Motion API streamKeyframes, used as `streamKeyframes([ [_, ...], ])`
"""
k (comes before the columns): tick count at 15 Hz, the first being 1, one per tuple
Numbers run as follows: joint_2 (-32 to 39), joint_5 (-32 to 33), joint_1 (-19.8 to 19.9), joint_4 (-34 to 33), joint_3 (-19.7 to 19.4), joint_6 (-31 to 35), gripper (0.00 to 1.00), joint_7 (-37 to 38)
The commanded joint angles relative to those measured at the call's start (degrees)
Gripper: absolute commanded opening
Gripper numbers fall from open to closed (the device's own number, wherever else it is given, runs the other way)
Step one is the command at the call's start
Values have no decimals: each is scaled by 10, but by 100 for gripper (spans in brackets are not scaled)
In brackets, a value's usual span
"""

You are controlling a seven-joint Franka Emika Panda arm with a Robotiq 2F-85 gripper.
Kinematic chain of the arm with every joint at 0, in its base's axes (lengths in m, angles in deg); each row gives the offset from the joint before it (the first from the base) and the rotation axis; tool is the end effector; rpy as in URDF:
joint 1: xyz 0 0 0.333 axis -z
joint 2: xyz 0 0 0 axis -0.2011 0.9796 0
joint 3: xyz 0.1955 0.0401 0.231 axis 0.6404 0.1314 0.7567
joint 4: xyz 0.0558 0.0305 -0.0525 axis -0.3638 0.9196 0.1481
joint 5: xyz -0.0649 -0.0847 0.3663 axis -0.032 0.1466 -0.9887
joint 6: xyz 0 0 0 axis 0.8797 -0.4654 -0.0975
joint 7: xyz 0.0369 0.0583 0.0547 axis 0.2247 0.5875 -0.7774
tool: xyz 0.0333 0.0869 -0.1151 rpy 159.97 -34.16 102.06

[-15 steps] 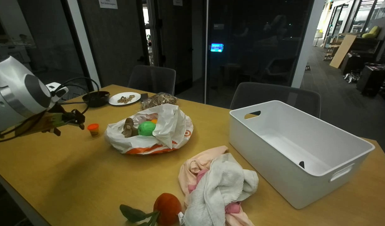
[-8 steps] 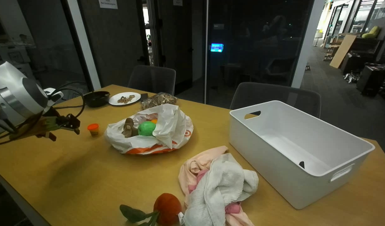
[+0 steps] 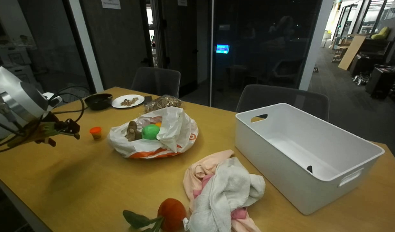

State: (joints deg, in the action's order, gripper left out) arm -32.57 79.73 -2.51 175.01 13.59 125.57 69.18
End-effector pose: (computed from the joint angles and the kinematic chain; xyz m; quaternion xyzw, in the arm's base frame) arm 0.3990 0.3677 0.2690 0.9172 0.3425 0.2021 0.0257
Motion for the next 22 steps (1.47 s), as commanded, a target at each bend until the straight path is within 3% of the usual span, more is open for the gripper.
streamKeyframes([
  [1,44,38,-23,-60,-6,-29,100,46],
  [9,153,136,-70,-205,-39,-99,100,110],
  [10,157,113,-105,-215,-80,-95,100,94],
  [14,186,116,-126,-252,-130,-91,100,89],
  [17,190,105,-124,-271,-154,-95,100,73],
  [22,193,37,-108,-267,-160,-118,100,14],
])
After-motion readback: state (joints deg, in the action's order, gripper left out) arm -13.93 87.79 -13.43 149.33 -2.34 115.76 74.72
